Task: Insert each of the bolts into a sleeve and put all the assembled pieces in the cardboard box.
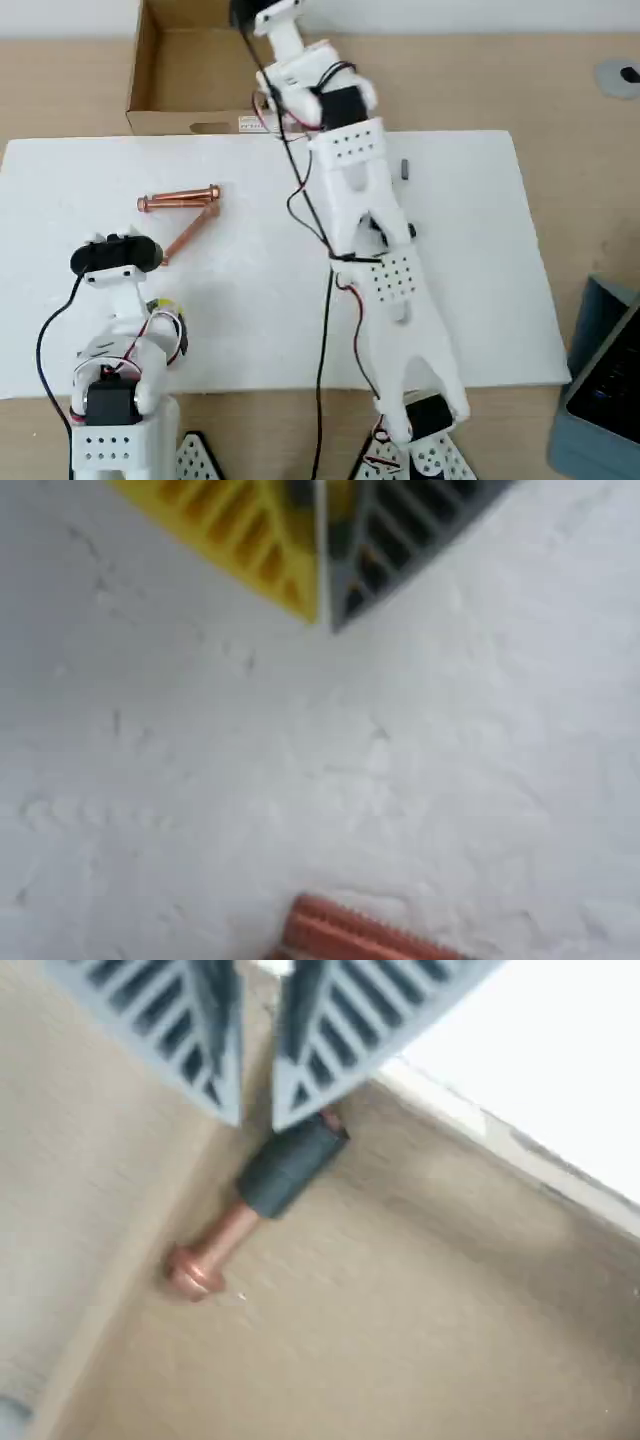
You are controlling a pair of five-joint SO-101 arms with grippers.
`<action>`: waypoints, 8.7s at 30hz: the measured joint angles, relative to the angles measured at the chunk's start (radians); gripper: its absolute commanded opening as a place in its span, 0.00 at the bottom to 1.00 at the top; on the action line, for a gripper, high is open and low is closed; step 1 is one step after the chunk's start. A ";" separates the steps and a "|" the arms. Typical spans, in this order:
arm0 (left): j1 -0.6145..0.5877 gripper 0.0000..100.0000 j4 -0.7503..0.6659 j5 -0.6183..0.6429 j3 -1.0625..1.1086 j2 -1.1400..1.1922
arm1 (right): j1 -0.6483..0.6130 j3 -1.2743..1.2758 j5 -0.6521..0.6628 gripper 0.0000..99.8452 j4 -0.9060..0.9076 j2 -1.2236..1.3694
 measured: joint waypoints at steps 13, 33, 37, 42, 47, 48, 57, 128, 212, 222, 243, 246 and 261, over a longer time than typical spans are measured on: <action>0.000 0.00 0.000 0.000 0.000 0.000 | 0.014 0.000 0.000 0.02 0.436 -0.144; 0.000 0.00 0.000 0.000 0.000 0.000 | 0.023 0.612 0.084 0.03 0.453 -0.634; 0.000 0.00 0.000 0.000 0.000 0.000 | 0.023 0.838 0.084 0.03 0.453 -0.746; 0.000 0.00 0.000 0.000 0.000 0.000 | 0.029 1.053 0.084 0.03 0.453 -0.776; 0.000 0.00 0.000 0.000 0.000 0.000 | 0.058 1.125 0.084 0.04 0.453 -0.753; 0.000 0.00 0.000 0.000 0.000 0.000 | 0.069 1.125 0.084 0.06 0.453 -0.733; 0.000 0.00 0.000 0.000 0.000 0.000 | 0.121 1.125 0.175 0.15 0.393 -0.575; 0.000 0.01 0.000 0.000 0.000 0.000 | 0.301 1.501 0.135 0.01 0.450 -1.401; 0.078 0.08 0.361 -0.552 -2.073 2.501 | 0.577 2.206 0.097 0.01 0.338 -2.031; 0.091 0.01 0.396 -0.554 -2.153 2.564 | 0.577 2.206 0.097 0.01 0.338 -2.031; 0.046 0.01 0.543 -0.361 -2.202 2.269 | 0.577 2.042 0.097 0.01 0.413 -2.038; 0.055 0.01 0.543 -0.348 -2.061 2.104 | 0.575 2.038 0.097 0.01 0.416 -2.091; 0.084 0.01 0.284 -0.330 -1.166 1.254 | 0.575 2.291 0.063 0.01 0.282 -2.473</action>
